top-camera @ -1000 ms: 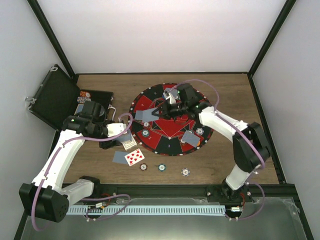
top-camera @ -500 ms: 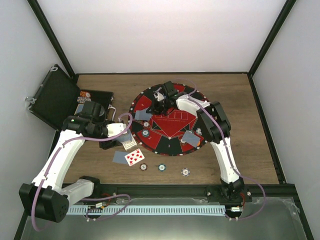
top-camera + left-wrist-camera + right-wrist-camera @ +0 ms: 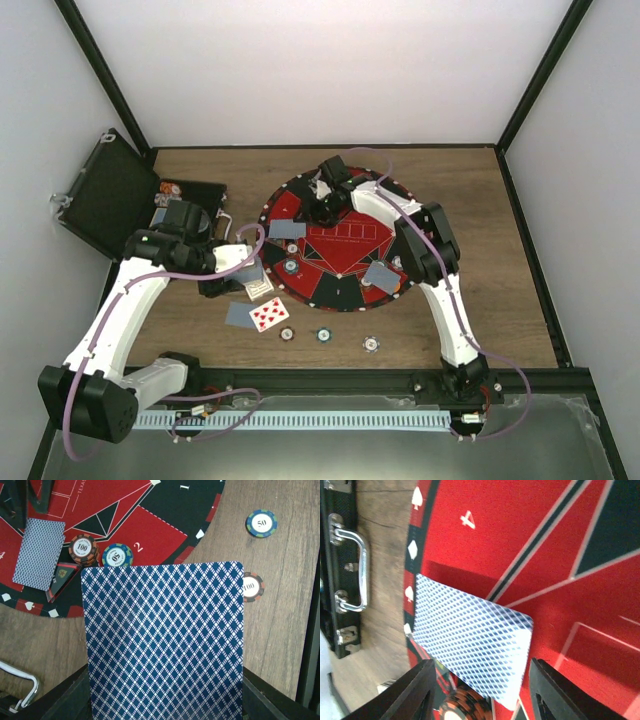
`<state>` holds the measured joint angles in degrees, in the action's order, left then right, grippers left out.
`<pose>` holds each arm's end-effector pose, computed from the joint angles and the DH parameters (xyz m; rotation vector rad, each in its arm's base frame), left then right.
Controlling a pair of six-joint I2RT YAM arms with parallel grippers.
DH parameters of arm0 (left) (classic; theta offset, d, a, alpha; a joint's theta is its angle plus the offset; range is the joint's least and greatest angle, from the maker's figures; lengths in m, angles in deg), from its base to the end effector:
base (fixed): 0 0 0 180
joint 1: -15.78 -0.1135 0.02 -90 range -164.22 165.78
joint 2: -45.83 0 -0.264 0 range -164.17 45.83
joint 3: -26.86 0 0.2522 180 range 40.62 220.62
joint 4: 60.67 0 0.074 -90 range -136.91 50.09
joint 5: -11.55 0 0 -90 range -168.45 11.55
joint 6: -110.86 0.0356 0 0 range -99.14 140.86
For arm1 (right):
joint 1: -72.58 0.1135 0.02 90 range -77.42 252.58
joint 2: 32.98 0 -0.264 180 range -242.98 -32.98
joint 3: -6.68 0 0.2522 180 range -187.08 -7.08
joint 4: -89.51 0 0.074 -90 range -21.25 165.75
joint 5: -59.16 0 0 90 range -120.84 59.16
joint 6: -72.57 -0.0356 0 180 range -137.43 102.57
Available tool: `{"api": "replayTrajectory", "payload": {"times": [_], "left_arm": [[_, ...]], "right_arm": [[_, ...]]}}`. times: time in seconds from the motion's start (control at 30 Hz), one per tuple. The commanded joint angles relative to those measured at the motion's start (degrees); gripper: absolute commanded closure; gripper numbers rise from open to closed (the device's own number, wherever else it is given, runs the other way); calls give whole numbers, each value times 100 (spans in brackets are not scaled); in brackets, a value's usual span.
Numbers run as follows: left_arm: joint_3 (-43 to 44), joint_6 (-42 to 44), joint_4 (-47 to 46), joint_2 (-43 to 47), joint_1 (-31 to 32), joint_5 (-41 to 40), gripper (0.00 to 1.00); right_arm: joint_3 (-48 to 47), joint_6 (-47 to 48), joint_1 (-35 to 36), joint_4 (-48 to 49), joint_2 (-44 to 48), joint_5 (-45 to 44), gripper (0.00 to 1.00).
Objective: Distribute texas hold em gaming equipment
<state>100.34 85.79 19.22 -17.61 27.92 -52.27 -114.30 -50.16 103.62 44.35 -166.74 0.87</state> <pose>0.1793 -0.0546 0.2941 1.7095 1.9734 -0.3373 0.4221 0.2759 0.1600 -0.1841 2.7572 1.0822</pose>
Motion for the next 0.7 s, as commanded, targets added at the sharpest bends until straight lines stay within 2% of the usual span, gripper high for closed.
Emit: {"api": "replayTrajectory", "payload": {"times": [0.0, 0.07, 0.3, 0.4, 0.47, 0.67], "left_arm": [[208, 51, 92, 33, -13, 180, 96], [241, 32, 92, 21, -17, 209, 96], [298, -2, 104, -2, -16, 239, 96], [284, -23, 110, 16, -14, 254, 96], [276, -34, 99, 38, -15, 264, 96], [290, -25, 140, 86, -19, 271, 96]], "right_arm": [[55, 468, 56, -702, 677, -790, 44], [420, 510, 88, -658, 1092, -976, 39], [1924, 203, 415, 194, 2518, -525, 31], [2713, -121, 681, 997, 3214, -268, 17], [3167, -329, 917, 1333, 3693, -192, 11], [4477, -1300, 1416, 2956, 4458, 697, 7]]}}
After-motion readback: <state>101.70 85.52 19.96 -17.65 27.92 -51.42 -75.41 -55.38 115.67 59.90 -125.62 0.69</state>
